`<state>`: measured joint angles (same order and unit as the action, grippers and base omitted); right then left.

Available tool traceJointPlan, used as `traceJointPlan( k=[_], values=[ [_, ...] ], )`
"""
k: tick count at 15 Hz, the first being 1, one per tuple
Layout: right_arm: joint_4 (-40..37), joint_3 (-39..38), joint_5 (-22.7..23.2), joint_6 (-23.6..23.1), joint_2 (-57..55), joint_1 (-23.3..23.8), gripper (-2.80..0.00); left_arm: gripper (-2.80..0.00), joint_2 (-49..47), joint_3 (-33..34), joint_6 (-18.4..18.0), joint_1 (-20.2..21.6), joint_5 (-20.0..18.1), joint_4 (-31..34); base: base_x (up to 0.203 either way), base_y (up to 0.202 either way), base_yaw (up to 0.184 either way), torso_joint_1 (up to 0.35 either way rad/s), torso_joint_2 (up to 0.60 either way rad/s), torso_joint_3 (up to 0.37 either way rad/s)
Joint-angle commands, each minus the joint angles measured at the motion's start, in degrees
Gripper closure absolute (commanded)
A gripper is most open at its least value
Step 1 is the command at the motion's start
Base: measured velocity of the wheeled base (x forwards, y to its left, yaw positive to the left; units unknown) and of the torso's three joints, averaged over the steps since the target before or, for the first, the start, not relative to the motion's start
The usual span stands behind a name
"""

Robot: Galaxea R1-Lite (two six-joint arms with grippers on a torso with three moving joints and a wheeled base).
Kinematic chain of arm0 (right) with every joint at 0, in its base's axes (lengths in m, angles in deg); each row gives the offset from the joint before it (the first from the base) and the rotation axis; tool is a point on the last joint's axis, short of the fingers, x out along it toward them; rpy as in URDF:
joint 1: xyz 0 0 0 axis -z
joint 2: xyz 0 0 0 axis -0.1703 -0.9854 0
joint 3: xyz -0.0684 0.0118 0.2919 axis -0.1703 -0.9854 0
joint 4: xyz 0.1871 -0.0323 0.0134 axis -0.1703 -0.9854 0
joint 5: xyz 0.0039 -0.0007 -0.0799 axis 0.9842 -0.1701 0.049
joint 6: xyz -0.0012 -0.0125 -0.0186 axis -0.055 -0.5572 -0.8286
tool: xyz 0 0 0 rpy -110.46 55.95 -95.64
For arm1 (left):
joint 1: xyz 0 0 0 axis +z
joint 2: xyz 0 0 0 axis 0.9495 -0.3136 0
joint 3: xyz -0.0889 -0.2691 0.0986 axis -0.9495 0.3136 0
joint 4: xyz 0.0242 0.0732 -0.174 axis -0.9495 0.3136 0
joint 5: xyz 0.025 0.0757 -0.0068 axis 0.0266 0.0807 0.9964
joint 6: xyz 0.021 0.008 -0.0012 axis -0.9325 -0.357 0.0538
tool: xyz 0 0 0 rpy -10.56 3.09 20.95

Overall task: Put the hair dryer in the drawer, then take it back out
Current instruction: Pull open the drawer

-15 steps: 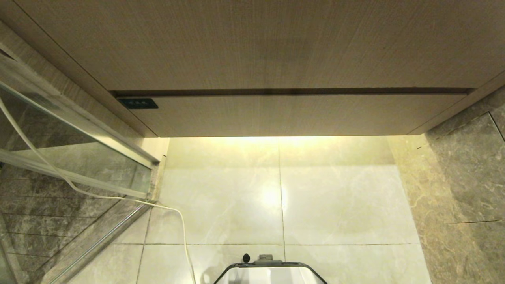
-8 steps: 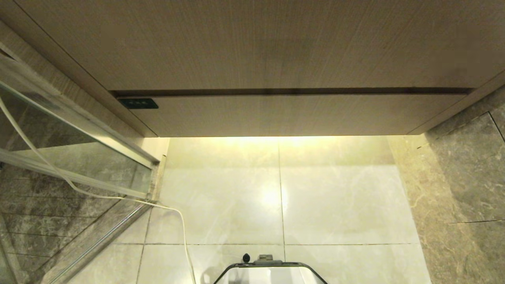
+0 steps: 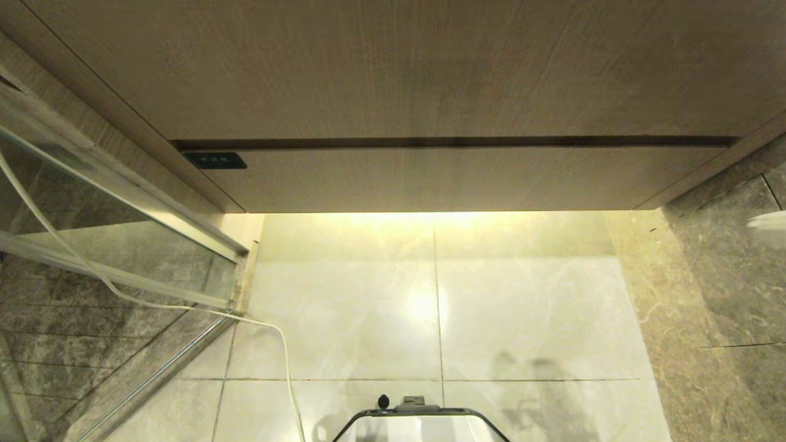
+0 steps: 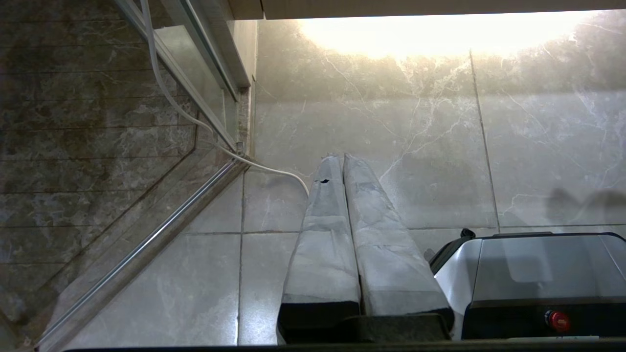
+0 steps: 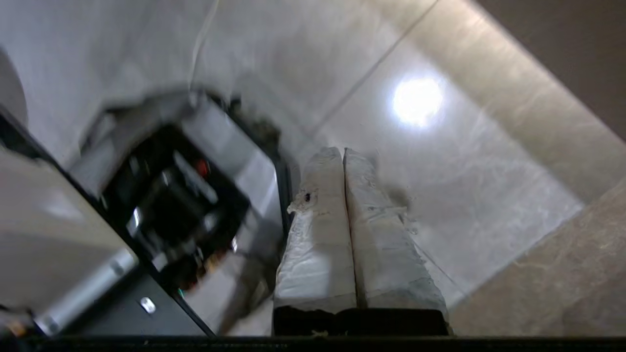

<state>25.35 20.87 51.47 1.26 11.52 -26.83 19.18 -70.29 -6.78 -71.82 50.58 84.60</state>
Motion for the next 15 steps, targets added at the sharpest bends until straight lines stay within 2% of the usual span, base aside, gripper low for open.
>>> traceJointPlan(
  k=[1,2,3,5,7,8,14,15],
  values=[
    [-0.9,2.2,-2.0,-8.8,-17.4,-1.1,0.00,0.00,0.0,0.1,0.0,0.0,0.0,0.0,0.000,0.000,0.000,0.000,0.00,0.000],
    [2.2,2.6,-5.0,-11.0,-21.4,-1.3,0.00,0.00,0.0,0.1,0.0,0.0,0.0,0.0,0.000,0.000,0.000,0.000,0.00,0.000],
    [9.4,2.5,-9.6,-12.9,-24.8,-1.8,0.00,0.00,0.0,0.1,0.0,0.0,0.0,0.0,0.000,0.000,0.000,0.000,0.00,0.000],
    [28.6,0.5,-16.6,-16.0,-28.7,-2.8,0.00,0.00,0.0,0.1,0.0,0.0,0.0,0.0,0.000,0.000,0.000,0.000,0.00,0.000],
    [40.3,-7.3,-17.5,-17.5,-30.7,-3.8,0.00,0.00,0.0,0.1,0.0,0.0,0.0,0.0,0.000,0.000,0.000,0.000,0.00,0.000],
    [45.3,-11.5,-17.3,-18.1,-32.0,-4.2,-2.80,0.00,0.0,0.1,0.0,0.0,0.0,0.0,0.000,0.000,0.000,0.000,0.00,0.000],
    [61.4,-14.2,-17.2,-21.8,-36.5,-6.6,-2.80,0.00,0.0,0.1,0.0,0.0,0.0,0.0,0.000,0.000,0.000,0.000,0.00,0.000],
    [68.8,-15.9,-17.3,-23.3,-36.9,-6.7,-2.80,0.00,0.0,0.1,0.0,0.0,0.0,0.0,0.000,0.000,0.000,0.000,0.00,0.000]
  ],
)
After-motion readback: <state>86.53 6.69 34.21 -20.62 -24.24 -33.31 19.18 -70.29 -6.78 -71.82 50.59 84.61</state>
